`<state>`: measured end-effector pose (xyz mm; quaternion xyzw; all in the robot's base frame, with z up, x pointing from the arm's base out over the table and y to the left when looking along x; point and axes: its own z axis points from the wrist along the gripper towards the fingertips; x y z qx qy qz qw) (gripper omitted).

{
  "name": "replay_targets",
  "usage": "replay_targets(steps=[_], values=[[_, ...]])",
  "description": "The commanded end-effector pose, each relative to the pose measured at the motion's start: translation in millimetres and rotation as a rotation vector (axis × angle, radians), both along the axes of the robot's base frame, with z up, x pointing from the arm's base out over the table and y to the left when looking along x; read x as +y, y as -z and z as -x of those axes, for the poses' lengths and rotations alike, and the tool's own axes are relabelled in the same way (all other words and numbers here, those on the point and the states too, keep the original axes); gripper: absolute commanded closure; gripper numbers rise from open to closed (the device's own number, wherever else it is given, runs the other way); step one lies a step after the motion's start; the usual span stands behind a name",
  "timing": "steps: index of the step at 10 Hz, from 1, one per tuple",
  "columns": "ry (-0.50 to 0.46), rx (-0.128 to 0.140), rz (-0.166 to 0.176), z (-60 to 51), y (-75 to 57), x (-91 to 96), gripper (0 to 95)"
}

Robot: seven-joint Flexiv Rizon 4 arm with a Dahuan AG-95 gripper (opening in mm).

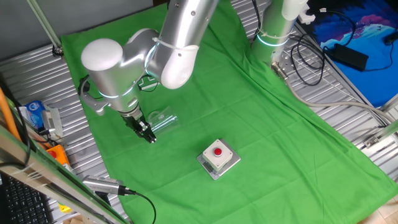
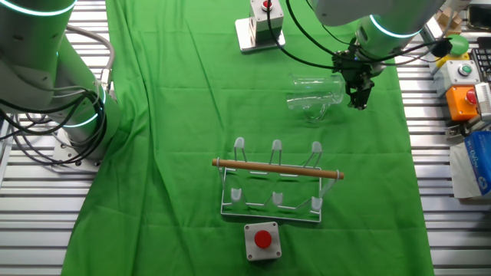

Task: Put the cup on the cup rack

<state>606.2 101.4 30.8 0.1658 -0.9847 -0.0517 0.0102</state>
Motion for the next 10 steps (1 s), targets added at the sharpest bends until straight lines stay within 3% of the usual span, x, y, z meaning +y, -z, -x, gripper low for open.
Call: replay_targets(steps=[1, 10], values=[[0.004, -0.002, 0.001, 0.4, 0.7, -0.4, 19.0], [0.015, -0.004, 0.011, -0.8, 6.6, 1.6, 19.0]])
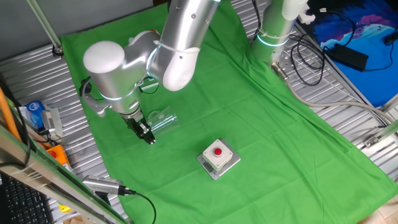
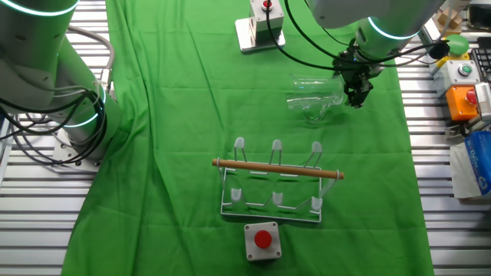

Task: Put the cup on the cup rack

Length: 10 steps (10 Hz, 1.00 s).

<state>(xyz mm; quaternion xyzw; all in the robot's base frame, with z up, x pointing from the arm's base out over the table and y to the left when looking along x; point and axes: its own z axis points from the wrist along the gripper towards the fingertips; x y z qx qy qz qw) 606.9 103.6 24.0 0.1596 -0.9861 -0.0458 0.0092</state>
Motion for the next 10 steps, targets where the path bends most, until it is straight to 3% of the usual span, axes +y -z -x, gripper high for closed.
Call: replay_targets(steps=[1, 2, 10], values=[[0.003, -0.004, 0.004, 0.1, -0.3, -1.9, 19.0], [0.005, -0.005, 0.006, 0.3, -0.3, -4.1, 0.0], [0.135, 0.03, -0.009, 3.6, 6.7, -7.1, 0.0]])
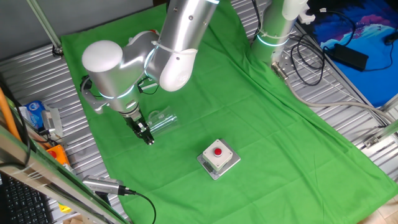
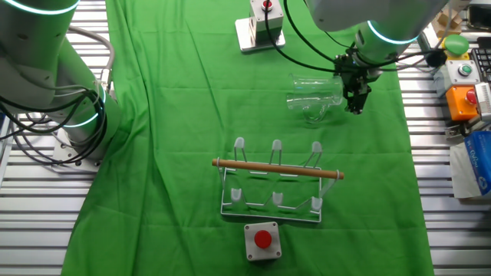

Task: Put the cup on the cup rack

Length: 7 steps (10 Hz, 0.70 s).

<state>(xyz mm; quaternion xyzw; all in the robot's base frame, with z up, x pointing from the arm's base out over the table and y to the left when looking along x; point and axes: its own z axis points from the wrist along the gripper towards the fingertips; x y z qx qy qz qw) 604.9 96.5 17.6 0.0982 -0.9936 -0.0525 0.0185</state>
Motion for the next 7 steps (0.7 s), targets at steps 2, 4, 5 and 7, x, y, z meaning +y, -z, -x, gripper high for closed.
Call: replay_targets(steps=[2, 4, 5, 7], values=[[0.016, 0.005, -0.001, 6.8, 2.1, -0.1, 0.0], [0.02, 0.007, 0.0, 8.3, 2.7, 0.1, 19.0], [0.02, 0.007, -0.001, 8.2, 2.9, 0.5, 19.0], [0.018, 0.007, -0.003, 7.6, 3.7, 3.0, 19.0]])
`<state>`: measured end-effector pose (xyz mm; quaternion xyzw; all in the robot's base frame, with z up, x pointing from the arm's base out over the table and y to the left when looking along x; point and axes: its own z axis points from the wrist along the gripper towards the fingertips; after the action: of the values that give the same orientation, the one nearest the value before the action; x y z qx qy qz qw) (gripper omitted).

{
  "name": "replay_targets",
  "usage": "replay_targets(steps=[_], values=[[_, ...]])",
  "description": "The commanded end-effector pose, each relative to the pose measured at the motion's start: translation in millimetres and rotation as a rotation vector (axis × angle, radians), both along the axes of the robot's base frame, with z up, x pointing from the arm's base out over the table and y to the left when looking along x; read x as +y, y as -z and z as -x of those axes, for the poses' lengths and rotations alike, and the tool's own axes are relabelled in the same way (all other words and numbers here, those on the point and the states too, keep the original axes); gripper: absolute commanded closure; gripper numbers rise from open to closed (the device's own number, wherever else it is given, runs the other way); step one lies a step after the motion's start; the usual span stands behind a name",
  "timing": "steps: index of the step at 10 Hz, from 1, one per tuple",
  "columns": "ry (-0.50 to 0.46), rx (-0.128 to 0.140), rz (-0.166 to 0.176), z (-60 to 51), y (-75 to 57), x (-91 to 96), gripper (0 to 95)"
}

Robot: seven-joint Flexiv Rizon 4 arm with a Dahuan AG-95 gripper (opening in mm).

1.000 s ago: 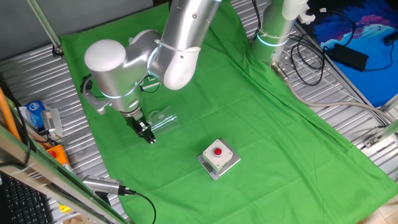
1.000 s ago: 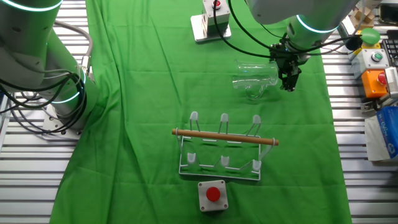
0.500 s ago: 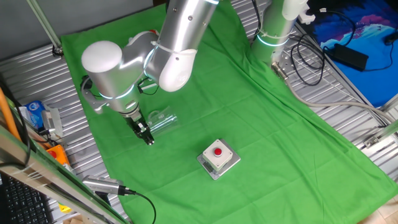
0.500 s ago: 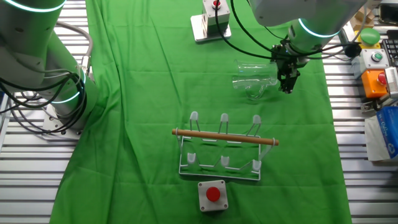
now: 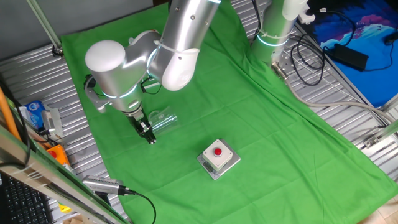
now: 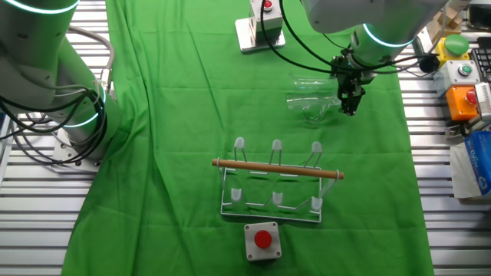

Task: Put the cup on the cup rack

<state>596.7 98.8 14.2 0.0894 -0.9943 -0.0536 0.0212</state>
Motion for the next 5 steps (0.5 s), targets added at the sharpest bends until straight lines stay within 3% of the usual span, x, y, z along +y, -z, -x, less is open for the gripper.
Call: replay_targets(steps=[1, 2, 5], values=[[0.003, 0.001, -0.001, -1.1, 0.9, 2.7, 19.0], [0.004, 0.003, 0.0, -1.3, 1.4, 4.1, 38.0], [0.002, 0.007, 0.003, -1.4, 1.3, 4.6, 38.0]])
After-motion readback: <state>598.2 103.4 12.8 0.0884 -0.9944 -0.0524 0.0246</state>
